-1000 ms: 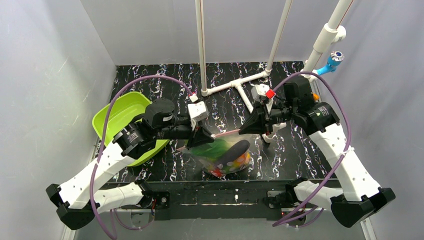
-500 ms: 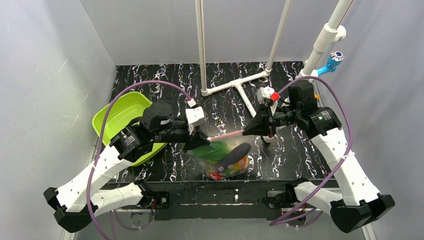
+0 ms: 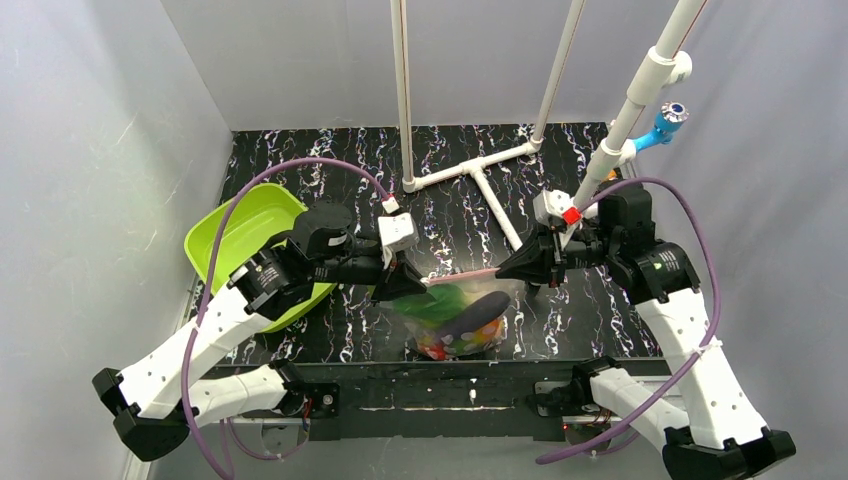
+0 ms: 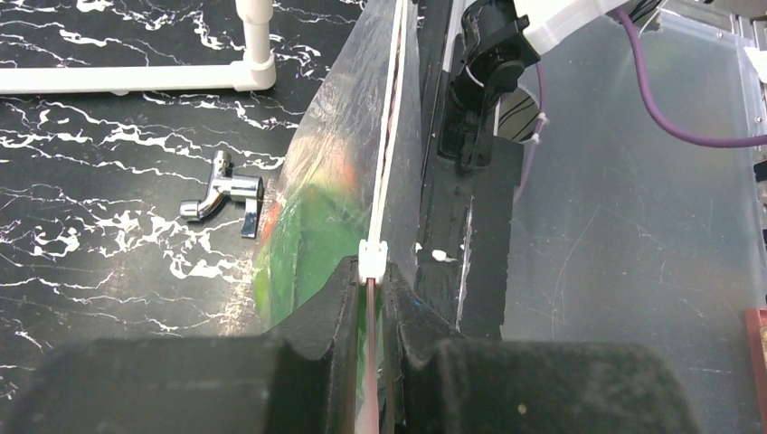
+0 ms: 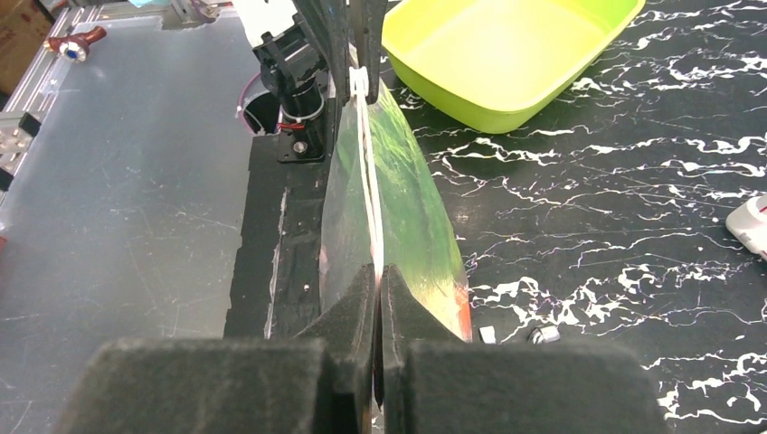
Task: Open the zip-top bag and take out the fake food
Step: Unzip the zipper food storage bag at the center of the board.
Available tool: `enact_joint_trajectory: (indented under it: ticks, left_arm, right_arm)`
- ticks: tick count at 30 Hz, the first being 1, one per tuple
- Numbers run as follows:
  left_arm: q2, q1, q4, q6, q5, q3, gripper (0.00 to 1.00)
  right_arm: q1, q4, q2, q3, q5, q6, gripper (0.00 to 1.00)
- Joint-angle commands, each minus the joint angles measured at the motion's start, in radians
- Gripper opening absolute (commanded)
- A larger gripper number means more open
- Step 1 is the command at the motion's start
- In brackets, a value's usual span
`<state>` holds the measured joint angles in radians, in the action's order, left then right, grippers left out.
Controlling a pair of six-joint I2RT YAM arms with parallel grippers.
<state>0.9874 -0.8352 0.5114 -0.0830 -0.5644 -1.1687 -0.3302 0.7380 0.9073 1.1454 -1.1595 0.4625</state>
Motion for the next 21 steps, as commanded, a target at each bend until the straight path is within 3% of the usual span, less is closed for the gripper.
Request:
enact_joint_trajectory:
  ticks: [1, 21]
  left_arm:
    - [-0.065, 0.008, -0.009, 0.050, -0.025, 0.038, 0.00]
    - [-0.095, 0.007, -0.048, 0.062, -0.036, 0.081, 0.00]
  right_arm:
    - [0.035, -0.070, -0.055, -0.024, -0.018, -0.029, 0.01]
    - [0.037, -0.057, -0.093, -0.039, -0.084, -0.055, 0.01]
